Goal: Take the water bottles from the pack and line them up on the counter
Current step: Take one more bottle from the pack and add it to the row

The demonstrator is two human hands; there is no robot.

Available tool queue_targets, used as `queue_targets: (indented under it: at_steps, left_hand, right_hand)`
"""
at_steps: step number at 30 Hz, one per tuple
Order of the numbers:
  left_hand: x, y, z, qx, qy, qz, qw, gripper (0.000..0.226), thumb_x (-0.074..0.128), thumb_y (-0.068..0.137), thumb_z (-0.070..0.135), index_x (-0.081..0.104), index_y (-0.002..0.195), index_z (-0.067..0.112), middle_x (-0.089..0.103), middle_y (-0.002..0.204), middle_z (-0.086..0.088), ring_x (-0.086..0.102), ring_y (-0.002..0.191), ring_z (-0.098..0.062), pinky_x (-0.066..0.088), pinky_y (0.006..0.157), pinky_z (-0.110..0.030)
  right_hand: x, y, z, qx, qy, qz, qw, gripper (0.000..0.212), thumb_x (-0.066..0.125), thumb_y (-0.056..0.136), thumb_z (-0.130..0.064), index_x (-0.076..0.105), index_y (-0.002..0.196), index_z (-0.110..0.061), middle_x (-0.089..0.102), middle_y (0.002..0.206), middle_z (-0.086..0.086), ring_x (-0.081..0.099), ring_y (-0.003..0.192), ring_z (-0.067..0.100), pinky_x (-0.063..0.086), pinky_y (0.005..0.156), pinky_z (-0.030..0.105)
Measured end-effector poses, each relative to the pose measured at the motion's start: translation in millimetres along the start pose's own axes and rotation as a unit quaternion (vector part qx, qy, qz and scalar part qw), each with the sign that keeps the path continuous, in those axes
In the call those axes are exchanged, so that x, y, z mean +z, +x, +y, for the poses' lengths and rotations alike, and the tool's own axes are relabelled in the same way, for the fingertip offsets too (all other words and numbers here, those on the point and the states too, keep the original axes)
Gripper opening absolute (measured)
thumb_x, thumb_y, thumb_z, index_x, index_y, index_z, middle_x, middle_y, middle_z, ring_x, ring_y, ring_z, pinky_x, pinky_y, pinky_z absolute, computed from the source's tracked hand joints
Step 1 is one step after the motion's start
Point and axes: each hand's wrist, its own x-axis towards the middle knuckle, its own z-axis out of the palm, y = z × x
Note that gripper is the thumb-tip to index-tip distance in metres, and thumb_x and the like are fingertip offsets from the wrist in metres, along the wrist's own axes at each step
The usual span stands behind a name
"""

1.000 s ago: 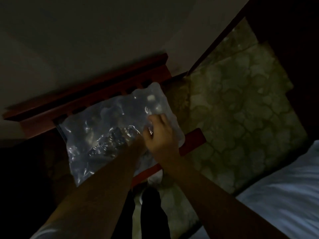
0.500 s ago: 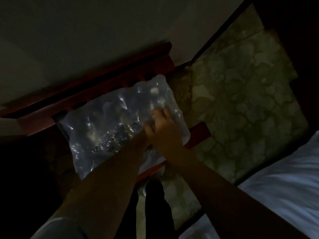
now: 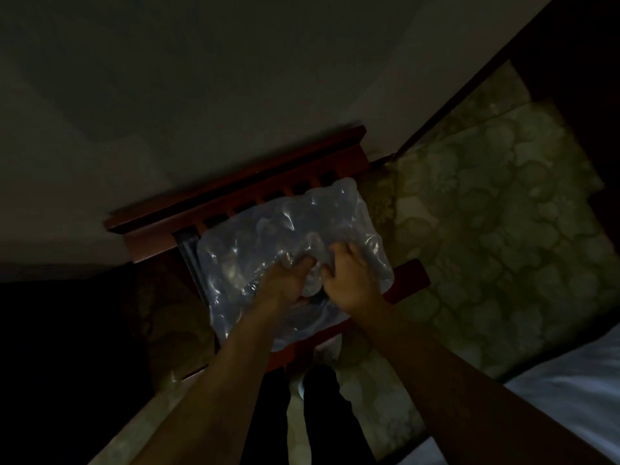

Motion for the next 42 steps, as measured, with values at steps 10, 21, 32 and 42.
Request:
queue_targets:
  at_steps: [10, 21, 32, 42]
  left_hand:
    - [-40, -71, -2, 0.047, 0.010, 0.022, 0.999, 0.047, 0.063, 0.086, 0.058, 0.072, 0.101, 0.015, 0.074, 0.100, -0.008, 0.073, 0.087, -0.026, 0.064, 0.068, -0.034]
    - [-73, -165, -3, 0.155, -0.073, 0.011, 0.985, 0.037, 0.067, 0.082, 0.056, 0.071, 0.083, 0.020, 0.077, 0.072, 0.002, 0.075, 0.065, -0.011, 0.061, 0.059, -0.029]
    - [-104, -264, -41, 0.339, -0.138, 0.045, 0.930, 0.035, 0.074, 0.078, 0.049, 0.074, 0.106, 0.027, 0.079, 0.096, 0.004, 0.076, 0.090, -0.014, 0.059, 0.090, -0.047]
    - [-165, -371, -80, 0.469, -0.101, 0.160, 0.863, 0.029, 0.065, 0.092, 0.032, 0.059, 0.114, 0.051, 0.072, 0.101, 0.027, 0.069, 0.093, 0.007, 0.057, 0.075, -0.018]
  right_hand:
    - [-22, -33, -8, 0.015, 0.025, -0.025, 0.999, 0.035, 0.053, 0.097, -0.028, 0.050, 0.127, -0.012, 0.052, 0.131, 0.010, 0.056, 0.115, 0.028, 0.049, 0.092, 0.040]
    - [-55, -94, -65, 0.068, 0.282, 0.031, 0.956, 0.050, 0.036, 0.101, -0.048, 0.067, 0.089, -0.011, 0.072, 0.092, 0.016, 0.067, 0.084, 0.023, 0.053, 0.082, 0.039]
    - [-87, -195, -141, -0.094, 0.445, -0.060, 0.889, 0.037, 0.068, 0.086, -0.043, 0.066, 0.111, -0.016, 0.077, 0.085, 0.000, 0.075, 0.075, 0.012, 0.056, 0.057, 0.023]
    - [-83, -313, -210, -0.279, 0.446, -0.039, 0.850, 0.034, 0.072, 0.084, -0.029, 0.062, 0.116, -0.022, 0.074, 0.105, 0.000, 0.073, 0.091, 0.009, 0.058, 0.068, 0.021]
